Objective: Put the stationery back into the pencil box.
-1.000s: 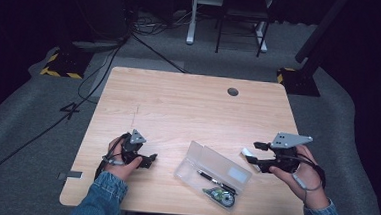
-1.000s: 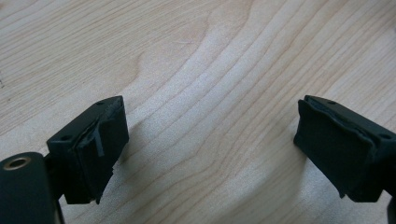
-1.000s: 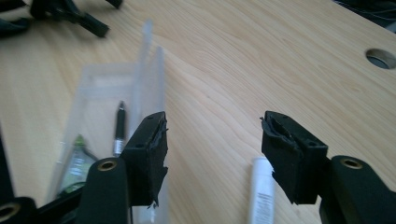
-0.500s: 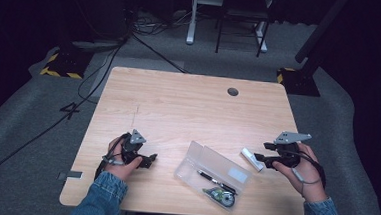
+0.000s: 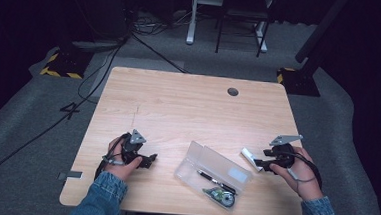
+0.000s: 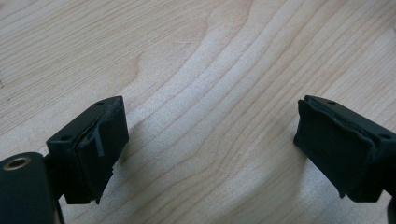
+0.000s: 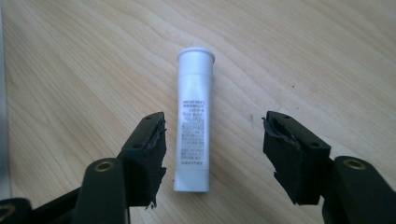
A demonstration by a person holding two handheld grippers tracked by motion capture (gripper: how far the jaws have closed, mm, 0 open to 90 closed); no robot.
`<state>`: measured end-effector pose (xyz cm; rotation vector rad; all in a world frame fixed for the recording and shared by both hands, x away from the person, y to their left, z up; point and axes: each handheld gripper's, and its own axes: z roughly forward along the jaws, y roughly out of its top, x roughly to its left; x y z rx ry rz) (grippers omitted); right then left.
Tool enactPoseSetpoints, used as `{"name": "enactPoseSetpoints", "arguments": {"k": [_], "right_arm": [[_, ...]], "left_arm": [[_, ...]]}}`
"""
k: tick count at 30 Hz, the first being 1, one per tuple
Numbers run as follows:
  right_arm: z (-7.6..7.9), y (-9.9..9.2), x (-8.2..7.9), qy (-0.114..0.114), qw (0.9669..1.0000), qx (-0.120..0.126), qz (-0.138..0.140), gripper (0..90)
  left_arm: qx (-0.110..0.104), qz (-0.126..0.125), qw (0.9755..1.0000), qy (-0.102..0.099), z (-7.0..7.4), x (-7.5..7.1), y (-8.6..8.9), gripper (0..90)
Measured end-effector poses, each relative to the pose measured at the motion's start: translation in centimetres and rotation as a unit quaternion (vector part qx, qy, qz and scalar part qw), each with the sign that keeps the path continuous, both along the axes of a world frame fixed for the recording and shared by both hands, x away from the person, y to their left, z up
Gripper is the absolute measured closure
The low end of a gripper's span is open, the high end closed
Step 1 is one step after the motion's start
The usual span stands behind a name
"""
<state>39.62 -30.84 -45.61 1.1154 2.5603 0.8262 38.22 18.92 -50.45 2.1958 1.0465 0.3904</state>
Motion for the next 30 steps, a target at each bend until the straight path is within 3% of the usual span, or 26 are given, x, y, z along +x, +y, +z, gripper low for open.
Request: {"name": "enactPoseSetpoints", "arguments": {"k": [6, 15, 23, 30], "right_arm": [[-0.8, 0.3, 0.0, 0.028, 0.9995, -0.016, 0.007, 47.3], [-1.5, 0.9, 0.0, 0.046, 0.9983, -0.034, 0.012, 58.1], [-1.7, 1.2, 0.0, 0.041, 0.9981, -0.045, 0.009, 69.6], [-1.6, 1.5, -0.1, 0.042, 0.9976, -0.054, 0.006, 71.1]], "left_arm": [[0.0, 0.0, 1.0, -0.001, 0.0, 0.0, 0.0, 9.8], [0.0, 0.0, 1.0, 0.0, 0.0, 0.0, 0.0, 9.8], [0.0, 0.0, 1.0, 0.0, 0.0, 0.0, 0.0, 9.8], [0.0, 0.0, 1.0, 0.0, 0.0, 0.0, 0.0, 9.8]]}}
